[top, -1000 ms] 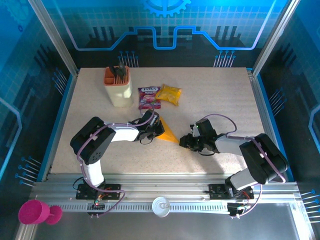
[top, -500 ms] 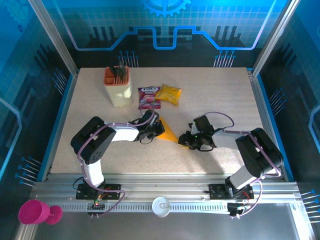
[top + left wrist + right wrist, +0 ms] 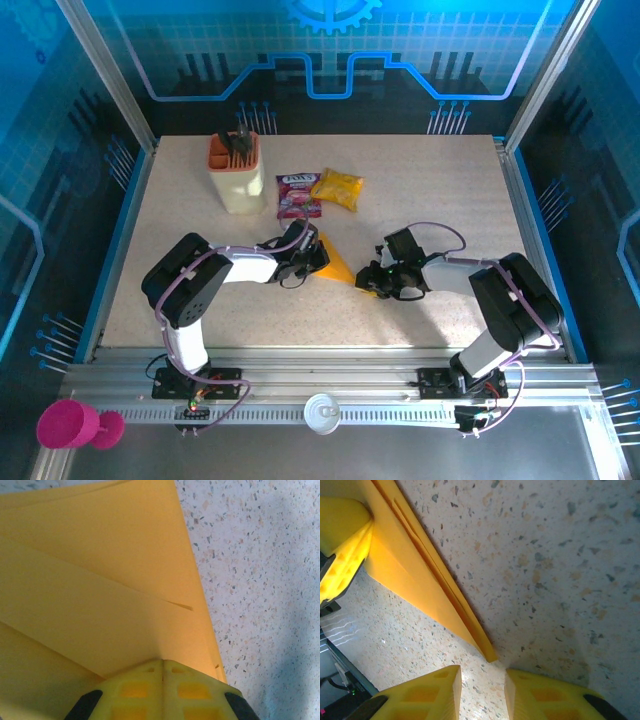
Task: Fold a paper plane with a square sheet of paper (pick it up from the middle)
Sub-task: Turn over the paper at the center of the table.
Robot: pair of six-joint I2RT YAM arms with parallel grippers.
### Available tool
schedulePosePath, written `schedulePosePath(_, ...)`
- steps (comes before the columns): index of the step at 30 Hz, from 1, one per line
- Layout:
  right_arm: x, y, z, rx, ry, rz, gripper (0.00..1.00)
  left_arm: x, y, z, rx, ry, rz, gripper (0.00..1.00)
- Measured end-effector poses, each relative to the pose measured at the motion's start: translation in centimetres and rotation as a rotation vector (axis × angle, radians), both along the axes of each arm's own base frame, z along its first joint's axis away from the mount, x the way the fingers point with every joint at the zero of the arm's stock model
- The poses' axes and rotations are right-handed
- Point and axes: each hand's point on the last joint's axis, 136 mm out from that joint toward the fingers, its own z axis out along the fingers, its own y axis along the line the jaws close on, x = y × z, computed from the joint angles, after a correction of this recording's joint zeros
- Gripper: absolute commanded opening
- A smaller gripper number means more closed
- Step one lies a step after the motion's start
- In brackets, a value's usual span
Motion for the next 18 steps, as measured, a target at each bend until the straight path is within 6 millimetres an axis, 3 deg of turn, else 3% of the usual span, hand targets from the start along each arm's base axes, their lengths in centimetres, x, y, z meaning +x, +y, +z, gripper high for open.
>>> schedulePosePath(6, 0.2, 0.1, 0.2, -0.009, -0.014, 0.013, 0.30, 0.1, -0.1, 0.0, -0.004, -0.005, 0.000, 0.00)
schedulePosePath(13, 3.4, 2.4, 2.9, 0.050, -0.177, 0.040, 0.30, 0.1, -0.1, 0.0, -0.014, -0.006, -0.003, 0.00)
schedulePosePath(18, 3.9, 2.6, 3.5, 0.058, -0.206, 0.046, 0.30, 0.1, -0.1, -0.1, -0.017, -0.008, -0.003, 0.00)
